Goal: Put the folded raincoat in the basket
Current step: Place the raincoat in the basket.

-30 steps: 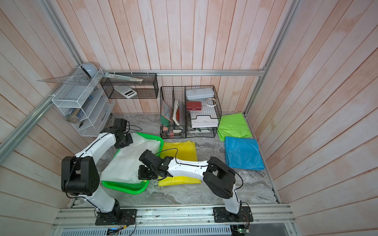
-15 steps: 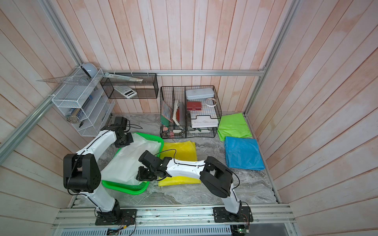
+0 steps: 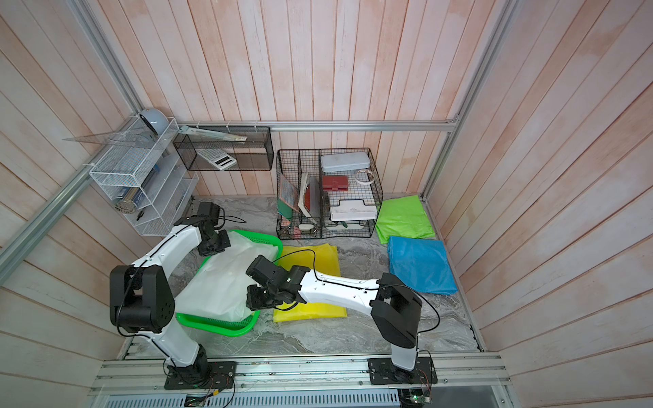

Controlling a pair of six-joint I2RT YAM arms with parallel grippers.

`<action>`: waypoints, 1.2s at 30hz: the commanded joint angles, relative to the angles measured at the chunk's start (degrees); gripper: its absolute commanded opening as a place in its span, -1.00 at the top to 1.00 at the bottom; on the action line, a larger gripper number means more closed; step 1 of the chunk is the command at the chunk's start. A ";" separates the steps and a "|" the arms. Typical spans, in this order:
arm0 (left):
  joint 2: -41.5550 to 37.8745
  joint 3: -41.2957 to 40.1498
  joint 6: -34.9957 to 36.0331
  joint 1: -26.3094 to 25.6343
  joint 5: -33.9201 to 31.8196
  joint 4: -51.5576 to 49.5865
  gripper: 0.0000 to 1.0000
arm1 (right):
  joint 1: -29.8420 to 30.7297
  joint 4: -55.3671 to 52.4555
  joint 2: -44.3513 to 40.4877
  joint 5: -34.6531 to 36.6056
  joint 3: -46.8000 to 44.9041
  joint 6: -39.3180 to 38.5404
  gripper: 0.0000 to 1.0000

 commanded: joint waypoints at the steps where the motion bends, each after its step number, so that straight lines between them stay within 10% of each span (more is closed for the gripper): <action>1: 0.82 0.32 -0.14 0.24 1.17 -0.61 0.83 | -0.31 -2.20 -1.13 0.49 1.06 -5.54 0.42; 27: 1.89 -0.18 0.28 0.24 0.35 0.25 0.82 | 1.58 -12.95 15.96 -5.80 13.81 -11.26 0.65; 36: -0.66 6.27 0.45 0.25 -0.37 -3.81 0.34 | 0.05 -5.32 10.55 -5.93 11.82 -11.16 0.61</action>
